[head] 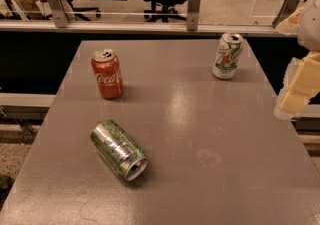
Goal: Place green can upright
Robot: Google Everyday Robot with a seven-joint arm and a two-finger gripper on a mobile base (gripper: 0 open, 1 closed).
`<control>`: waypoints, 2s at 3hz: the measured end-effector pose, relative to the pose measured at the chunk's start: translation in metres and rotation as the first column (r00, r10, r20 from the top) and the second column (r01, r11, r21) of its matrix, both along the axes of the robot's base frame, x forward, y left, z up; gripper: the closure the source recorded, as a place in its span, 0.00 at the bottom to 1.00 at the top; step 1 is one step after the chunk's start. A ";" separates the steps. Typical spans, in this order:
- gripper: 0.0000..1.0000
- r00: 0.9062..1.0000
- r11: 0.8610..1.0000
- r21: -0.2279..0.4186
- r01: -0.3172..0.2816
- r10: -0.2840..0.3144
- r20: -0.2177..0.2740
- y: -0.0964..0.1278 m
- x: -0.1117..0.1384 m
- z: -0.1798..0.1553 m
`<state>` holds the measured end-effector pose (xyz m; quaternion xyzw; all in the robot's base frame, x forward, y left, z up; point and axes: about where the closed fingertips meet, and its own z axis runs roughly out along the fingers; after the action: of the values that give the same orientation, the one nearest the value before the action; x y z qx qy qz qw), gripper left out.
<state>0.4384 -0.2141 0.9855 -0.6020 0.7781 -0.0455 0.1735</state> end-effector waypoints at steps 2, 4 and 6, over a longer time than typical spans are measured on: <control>0.00 0.997 0.997 0.009 -0.075 0.075 0.010 0.018 0.012 0.007; 0.00 0.885 0.889 0.072 -0.453 0.439 0.153 0.110 0.023 0.013; 0.00 0.639 0.658 0.020 -0.753 0.723 0.263 0.178 -0.014 0.001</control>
Offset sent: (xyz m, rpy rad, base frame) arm 0.0283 0.0421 0.0112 0.0216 0.0003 0.1815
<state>0.4240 -0.0366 0.9866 -0.8450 0.4394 0.0090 0.3045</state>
